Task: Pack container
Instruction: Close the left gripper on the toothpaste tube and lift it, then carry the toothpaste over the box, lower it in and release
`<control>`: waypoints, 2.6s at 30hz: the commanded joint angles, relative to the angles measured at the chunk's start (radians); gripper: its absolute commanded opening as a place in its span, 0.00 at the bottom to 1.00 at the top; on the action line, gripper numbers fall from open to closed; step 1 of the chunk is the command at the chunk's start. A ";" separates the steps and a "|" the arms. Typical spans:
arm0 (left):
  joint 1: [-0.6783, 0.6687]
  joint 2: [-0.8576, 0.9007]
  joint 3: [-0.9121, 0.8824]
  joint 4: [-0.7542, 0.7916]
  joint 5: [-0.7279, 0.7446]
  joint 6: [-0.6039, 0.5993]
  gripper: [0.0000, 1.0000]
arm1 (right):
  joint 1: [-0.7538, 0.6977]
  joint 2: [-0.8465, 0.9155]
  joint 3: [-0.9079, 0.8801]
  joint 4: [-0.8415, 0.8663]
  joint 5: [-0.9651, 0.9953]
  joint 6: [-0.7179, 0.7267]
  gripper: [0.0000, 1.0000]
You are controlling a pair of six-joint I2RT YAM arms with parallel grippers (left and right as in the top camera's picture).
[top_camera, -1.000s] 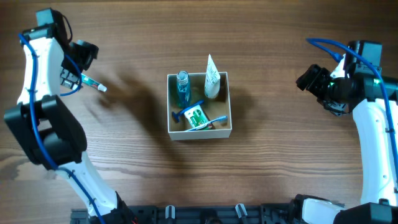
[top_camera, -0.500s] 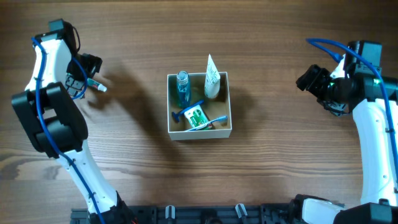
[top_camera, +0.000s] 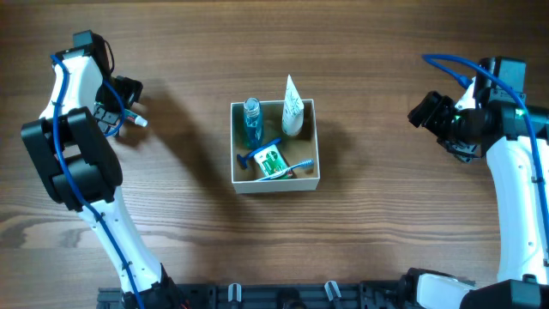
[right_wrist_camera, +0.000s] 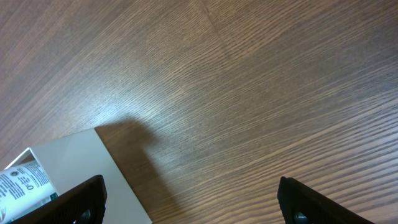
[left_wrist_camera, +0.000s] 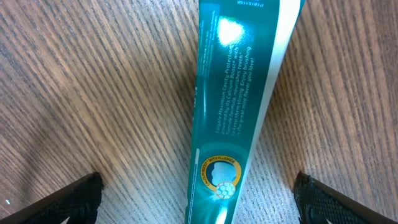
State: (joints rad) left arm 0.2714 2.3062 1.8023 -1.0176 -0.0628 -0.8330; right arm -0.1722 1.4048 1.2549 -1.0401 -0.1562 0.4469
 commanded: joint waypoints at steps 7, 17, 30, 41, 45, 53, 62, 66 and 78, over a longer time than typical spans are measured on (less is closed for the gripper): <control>0.005 0.046 -0.002 -0.012 -0.008 -0.010 0.88 | -0.003 -0.011 -0.006 0.004 0.006 -0.003 0.89; 0.005 0.046 -0.002 -0.015 0.040 -0.009 0.43 | -0.003 -0.011 -0.006 0.005 0.006 -0.002 0.89; 0.005 0.046 -0.002 -0.019 0.055 -0.010 0.15 | -0.003 -0.011 -0.006 0.007 0.006 -0.002 0.89; 0.005 0.043 -0.002 -0.019 0.097 -0.009 0.04 | -0.003 -0.011 -0.006 0.007 0.006 -0.003 0.89; 0.005 0.012 -0.002 -0.019 0.101 0.002 0.04 | -0.003 -0.011 -0.006 0.008 0.006 -0.003 0.89; -0.023 -0.171 -0.002 -0.040 0.143 0.118 0.04 | -0.003 -0.011 -0.006 0.011 0.006 -0.003 0.89; -0.164 -0.480 -0.002 -0.198 0.126 0.451 0.04 | -0.015 -0.011 -0.006 0.041 0.005 -0.002 0.89; -0.259 -0.593 -0.002 -0.235 0.125 0.660 0.04 | -0.056 -0.011 -0.006 0.048 -0.006 -0.004 0.89; -0.718 -0.785 -0.002 -0.425 0.127 1.187 0.04 | -0.074 -0.011 -0.006 0.033 -0.005 -0.080 0.89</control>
State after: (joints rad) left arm -0.3435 1.5467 1.7947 -1.4063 0.0517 0.1360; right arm -0.2451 1.4048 1.2549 -1.0061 -0.1566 0.3950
